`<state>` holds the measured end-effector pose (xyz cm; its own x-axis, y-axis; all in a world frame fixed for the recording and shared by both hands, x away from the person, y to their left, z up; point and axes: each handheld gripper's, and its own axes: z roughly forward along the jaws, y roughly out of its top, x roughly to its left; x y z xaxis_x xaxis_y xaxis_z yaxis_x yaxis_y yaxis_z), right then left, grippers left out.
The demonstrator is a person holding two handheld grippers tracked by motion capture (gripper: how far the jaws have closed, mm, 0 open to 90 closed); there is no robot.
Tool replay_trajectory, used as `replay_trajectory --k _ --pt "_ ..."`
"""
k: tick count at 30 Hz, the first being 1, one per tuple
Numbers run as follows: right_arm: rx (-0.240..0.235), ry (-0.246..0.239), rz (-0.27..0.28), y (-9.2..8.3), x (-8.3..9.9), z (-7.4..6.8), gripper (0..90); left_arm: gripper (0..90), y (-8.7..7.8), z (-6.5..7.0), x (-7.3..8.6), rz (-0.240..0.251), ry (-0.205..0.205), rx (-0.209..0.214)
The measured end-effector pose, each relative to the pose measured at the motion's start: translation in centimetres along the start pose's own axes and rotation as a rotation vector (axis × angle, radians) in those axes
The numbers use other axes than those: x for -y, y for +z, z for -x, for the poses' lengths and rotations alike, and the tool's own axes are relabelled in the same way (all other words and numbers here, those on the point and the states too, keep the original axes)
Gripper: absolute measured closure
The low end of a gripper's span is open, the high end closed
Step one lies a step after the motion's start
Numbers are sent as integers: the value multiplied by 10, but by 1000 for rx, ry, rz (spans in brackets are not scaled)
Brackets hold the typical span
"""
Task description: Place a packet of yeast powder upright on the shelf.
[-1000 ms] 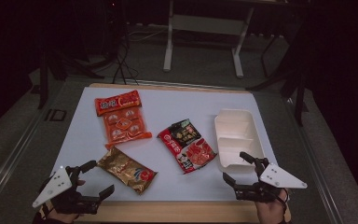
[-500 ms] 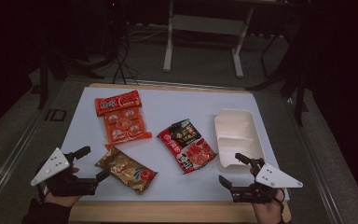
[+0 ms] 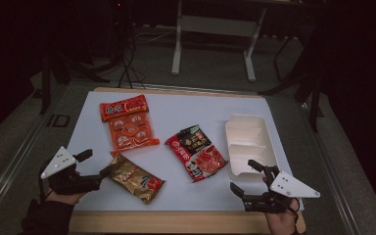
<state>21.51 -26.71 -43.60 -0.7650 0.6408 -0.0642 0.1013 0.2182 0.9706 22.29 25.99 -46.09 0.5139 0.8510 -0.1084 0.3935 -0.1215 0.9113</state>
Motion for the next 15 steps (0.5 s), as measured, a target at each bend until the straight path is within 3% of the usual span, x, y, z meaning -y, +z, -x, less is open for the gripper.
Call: replay_trajectory --k 1,3,4,5,11,15 --pt "2 2 -3 0 0 0 108 108 2 -2 1 -15 -5 -1" --pt "21 7 2 1 0 -1 107 115 6 -5 4 -43 -13 -44" --pt "7 15 -2 1 -1 0 106 119 9 -8 6 -62 -19 -55" --pt "30 8 5 1 -1 -1 106 119 11 -9 7 -69 -27 -60" --pt "30 -9 -2 1 -1 -5 107 133 31 -18 18 -144 -88 -46" --pt "29 -9 -14 3 -1 -4 107 159 40 -23 24 -183 -121 -10"
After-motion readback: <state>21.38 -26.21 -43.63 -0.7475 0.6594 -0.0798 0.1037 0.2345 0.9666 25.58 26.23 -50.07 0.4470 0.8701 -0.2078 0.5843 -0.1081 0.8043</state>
